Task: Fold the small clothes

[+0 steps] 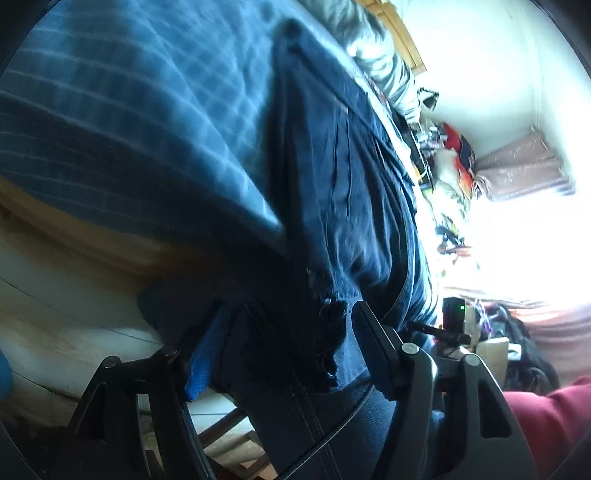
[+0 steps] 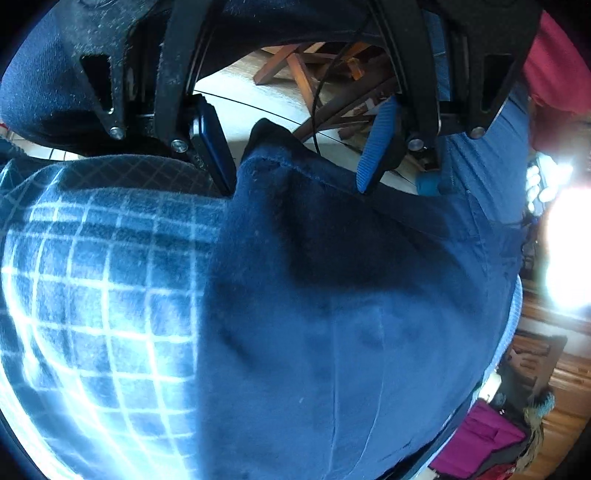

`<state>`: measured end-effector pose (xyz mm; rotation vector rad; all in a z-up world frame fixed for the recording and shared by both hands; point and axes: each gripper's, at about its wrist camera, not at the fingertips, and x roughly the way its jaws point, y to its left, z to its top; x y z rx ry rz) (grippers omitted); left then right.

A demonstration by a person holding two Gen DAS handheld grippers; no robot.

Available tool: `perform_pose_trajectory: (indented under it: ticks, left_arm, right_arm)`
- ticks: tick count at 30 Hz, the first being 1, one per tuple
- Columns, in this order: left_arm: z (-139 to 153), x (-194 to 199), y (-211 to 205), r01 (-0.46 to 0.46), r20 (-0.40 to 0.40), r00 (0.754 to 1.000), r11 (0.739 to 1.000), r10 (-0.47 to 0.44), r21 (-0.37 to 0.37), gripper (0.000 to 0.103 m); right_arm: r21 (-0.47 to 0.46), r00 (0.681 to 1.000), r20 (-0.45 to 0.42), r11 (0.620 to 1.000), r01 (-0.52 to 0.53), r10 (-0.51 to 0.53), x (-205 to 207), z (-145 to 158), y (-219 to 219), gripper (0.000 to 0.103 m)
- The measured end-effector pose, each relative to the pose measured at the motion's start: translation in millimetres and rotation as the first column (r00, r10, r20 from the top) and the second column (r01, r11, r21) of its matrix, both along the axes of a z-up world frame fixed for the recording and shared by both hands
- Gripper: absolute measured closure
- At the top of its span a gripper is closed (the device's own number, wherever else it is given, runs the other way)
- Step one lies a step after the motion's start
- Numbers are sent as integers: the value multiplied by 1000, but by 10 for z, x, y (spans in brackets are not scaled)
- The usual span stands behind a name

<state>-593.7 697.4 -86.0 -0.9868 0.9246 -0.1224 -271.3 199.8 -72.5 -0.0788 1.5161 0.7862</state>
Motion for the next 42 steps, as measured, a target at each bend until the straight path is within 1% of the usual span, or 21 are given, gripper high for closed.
perform_pose_trajectory:
  ticks: [4, 9, 11, 12, 13, 14, 15, 16, 17, 19, 20, 22, 25, 27, 29, 32, 34, 35, 38, 40, 42]
  left_arm:
    - [-57, 32, -12, 15, 2, 1000, 1000, -15, -18, 35]
    - [-52, 93, -32, 51, -1, 999, 999, -51, 0, 35]
    - [-53, 104, -25, 57, -2, 998, 998, -57, 6, 35]
    - [-44, 104, -23, 60, -1, 998, 998, -60, 13, 37]
    - [-41, 115, -46, 66, -1, 998, 998, -66, 23, 41]
    - [-13, 115, -55, 83, 2, 997, 996, -83, 39, 44]
    - [28, 108, -55, 80, 11, 997, 996, -80, 49, 63]
    - [97, 96, -43, 80, 54, 995, 997, -81, 10, 90]
    - [201, 89, -38, 64, 92, 994, 998, -63, -8, 91]
    - [442, 99, -25, 50, 160, 986, 999, -47, -16, 91]
    - [571, 125, -20, 52, 204, 978, 998, -45, -31, 91]
    - [796, 213, -5, 58, 266, 963, 998, -48, -31, 91]
    - [1140, 417, 69, 55, 362, 931, 998, -38, -35, 91]
    - [1366, 601, 198, 39, 422, 906, 998, -15, -47, 91]
    - [1533, 812, 396, 15, 457, 889, 998, 14, -58, 91]
    - [1770, 1231, 625, -11, 478, 878, 1000, 17, -15, 90]
    - [1899, 1612, 802, -24, 481, 876, 1000, 18, 6, 90]
    - [1933, 1783, 865, -52, 470, 882, 999, 39, 14, 89]
    - [1919, 2390, 1115, -64, 441, 896, 997, 42, 33, 88]
    - [1816, 2812, 1225, -78, 404, 913, 996, 50, 53, 87]
    - [1628, 3202, 1349, -95, 364, 929, 994, 68, 57, 87]
  right_arm:
    - [-14, 1000, 10, 1000, 4, -3, 11, -22, -13, 37]
    - [22, 1000, 3, 1000, 20, -20, 40, -9, -29, 37]
    - [19, 1000, -5, 1000, 11, -11, 52, -48, -40, 37]
    - [17, 1000, -10, 1000, 3, -3, 50, -55, -23, 41]
    - [17, 1000, -1, 1000, -4, 4, 42, -38, -13, 50]
    - [22, 1000, 21, 1000, -12, 11, 24, 22, 7, 75]
    - [39, 999, 45, 999, -19, 17, 1, 108, 29, 95]
    - [70, 998, 61, 997, -17, 13, -20, 227, 6, 95]
    - [115, 997, 76, 993, -18, 9, -41, 367, -17, 96]
    - [199, 993, 118, 980, -5, -19, -51, 724, -83, 97]
    - [235, 990, 137, 972, 3, -36, -31, 888, -113, 97]
    - [313, 981, 177, 950, 15, -74, 53, 1242, -161, 97]
    - [403, 962, 239, 915, 22, -129, 267, 1704, -171, 97]
    - [441, 953, 263, 897, 19, -150, 467, 1923, -130, 97]
    - [461, 943, 288, 887, 16, -166, 753, 2084, -49, 97]
    - [465, 931, 320, 885, 6, -175, 1219, 2254, 202, 97]
    - [456, 931, 321, 890, 7, -172, 1636, 2270, 375, 97]
    - [449, 934, 317, 894, 7, -166, 1853, 2249, 449, 97]
    - [407, 937, 316, 913, 10, -151, 2297, 2181, 578, 97]
    - [368, 938, 319, 930, 10, -136, 2655, 2035, 761, 97]
    - [343, 944, 309, 939, 3, -116, 2976, 1895, 880, 97]
